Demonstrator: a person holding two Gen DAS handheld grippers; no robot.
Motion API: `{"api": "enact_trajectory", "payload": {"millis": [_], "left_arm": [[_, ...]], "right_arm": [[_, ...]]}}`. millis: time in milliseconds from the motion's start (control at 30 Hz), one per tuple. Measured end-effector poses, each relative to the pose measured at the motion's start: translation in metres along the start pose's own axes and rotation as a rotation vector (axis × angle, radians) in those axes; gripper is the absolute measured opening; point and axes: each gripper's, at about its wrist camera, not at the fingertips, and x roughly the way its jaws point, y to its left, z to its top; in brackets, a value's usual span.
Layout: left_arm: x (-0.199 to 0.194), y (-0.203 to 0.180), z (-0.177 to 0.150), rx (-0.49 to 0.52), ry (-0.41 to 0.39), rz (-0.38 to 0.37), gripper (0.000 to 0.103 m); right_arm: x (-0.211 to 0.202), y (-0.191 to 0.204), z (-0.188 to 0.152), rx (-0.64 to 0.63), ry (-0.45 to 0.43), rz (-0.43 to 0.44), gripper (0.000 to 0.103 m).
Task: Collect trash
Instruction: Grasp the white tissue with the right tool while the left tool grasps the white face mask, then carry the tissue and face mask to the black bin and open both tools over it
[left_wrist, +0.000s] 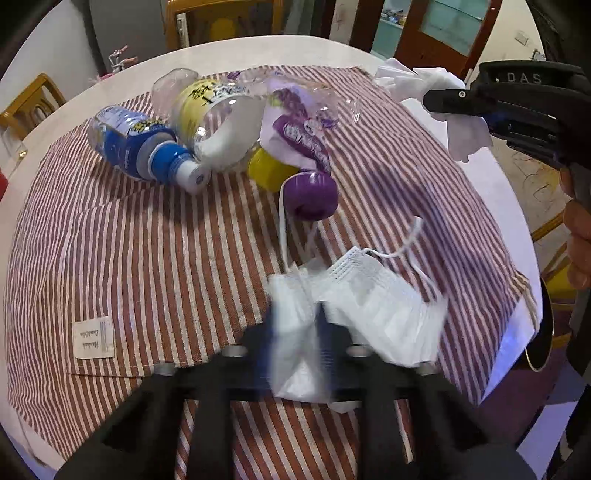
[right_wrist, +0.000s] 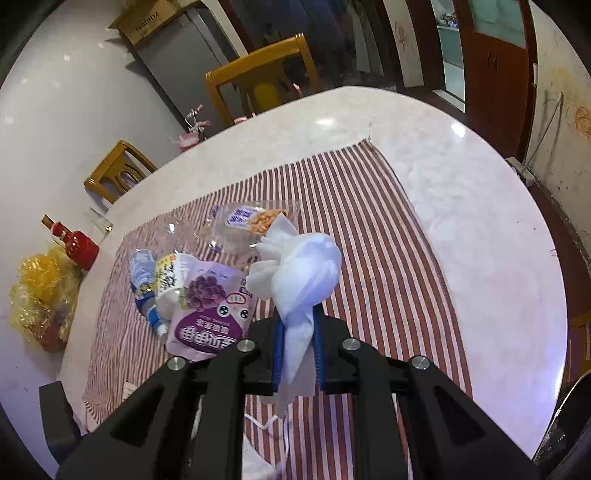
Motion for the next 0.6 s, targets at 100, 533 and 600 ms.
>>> {"api": "enact_trajectory", "payload": {"millis": [100, 533, 600], "left_arm": [[-0.01, 0.006, 0.001, -0.007, -0.025, -0.017, 0.01], [-0.108, 0.041, 0.01, -0.054, -0.188, -0.074, 0.01], [-0.13, 0.044, 0.013, -0.043, -0.239, -0.085, 0.01]], "right_arm": [[-0.009, 0.0, 0.002, 0.004, -0.021, 0.004, 0.015], [-0.021, 0.001, 0.001, 0.016, -0.04, 0.027, 0.017], [-0.023, 0.002, 0.001, 0.017, -0.046, 0.029, 0.017]]}}
